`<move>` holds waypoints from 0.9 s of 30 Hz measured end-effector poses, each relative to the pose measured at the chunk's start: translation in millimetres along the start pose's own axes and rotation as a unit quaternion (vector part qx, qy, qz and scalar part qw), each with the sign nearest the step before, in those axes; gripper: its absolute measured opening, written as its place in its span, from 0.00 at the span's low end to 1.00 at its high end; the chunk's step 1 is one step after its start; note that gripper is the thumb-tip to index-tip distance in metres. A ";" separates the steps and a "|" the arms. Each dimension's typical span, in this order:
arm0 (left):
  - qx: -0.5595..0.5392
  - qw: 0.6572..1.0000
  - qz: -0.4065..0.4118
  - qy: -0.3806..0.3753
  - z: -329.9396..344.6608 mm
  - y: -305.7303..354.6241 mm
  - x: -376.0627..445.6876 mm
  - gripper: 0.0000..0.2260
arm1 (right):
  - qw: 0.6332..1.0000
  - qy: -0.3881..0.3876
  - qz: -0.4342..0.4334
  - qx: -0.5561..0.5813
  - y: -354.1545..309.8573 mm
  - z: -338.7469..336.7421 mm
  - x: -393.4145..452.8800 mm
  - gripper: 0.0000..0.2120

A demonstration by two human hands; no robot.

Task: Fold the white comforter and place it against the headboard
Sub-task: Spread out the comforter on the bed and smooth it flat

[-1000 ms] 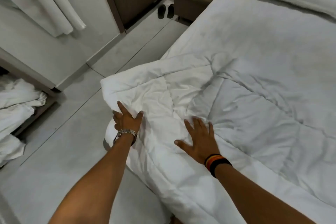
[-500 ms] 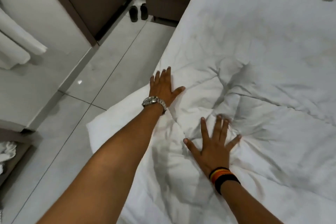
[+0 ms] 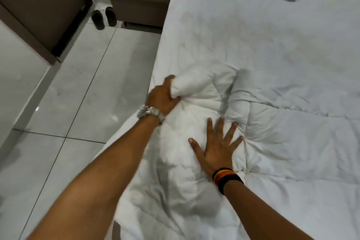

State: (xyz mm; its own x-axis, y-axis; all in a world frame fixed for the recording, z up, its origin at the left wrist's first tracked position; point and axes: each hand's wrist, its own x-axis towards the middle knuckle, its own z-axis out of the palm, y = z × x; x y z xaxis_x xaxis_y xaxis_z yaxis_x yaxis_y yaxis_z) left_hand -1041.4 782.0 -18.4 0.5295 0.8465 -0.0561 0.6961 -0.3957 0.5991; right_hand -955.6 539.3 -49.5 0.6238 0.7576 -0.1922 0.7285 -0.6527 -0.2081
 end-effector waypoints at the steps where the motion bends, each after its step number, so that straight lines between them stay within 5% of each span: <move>1: -0.019 0.999 -0.017 0.042 -21.7 -17.9 -5.3 0.33 | 0.999 0.006 -0.003 0.034 -6.4 -0.4 2.0 0.47; 4: -0.052 0.979 -0.150 0.125 -81.4 -92.6 -39.3 0.38 | 0.994 -0.047 -0.029 0.089 -15.1 10.4 0.5 0.44; 6: -0.004 0.975 -0.208 0.079 -100.5 -126.5 -65.1 0.48 | 0.990 -0.119 -0.038 0.060 -13.7 26.0 -8.7 0.43; 13: 0.106 0.973 -0.201 -0.044 -72.6 -116.5 -86.3 0.50 | 0.990 -0.123 -0.015 0.070 -53.2 28.9 -44.5 0.44; 20: 0.128 0.987 -0.025 -0.098 -85.9 -93.7 -40.3 0.42 | 0.985 -0.099 0.057 0.132 -98.5 22.6 -41.3 0.43; 27: 0.107 0.973 0.131 -0.158 -50.8 -83.0 116.6 0.41 | 0.975 -0.012 0.172 0.137 -150.9 45.8 65.2 0.44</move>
State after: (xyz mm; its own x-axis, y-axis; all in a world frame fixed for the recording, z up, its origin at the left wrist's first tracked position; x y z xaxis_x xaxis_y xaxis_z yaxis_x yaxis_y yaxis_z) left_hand -1062.1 931.6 -34.1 0.8012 0.5682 -0.1878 0.5846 -0.6759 0.4488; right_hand -1037.8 686.7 -74.6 0.8082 0.4958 -0.3179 0.3725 -0.8484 -0.3761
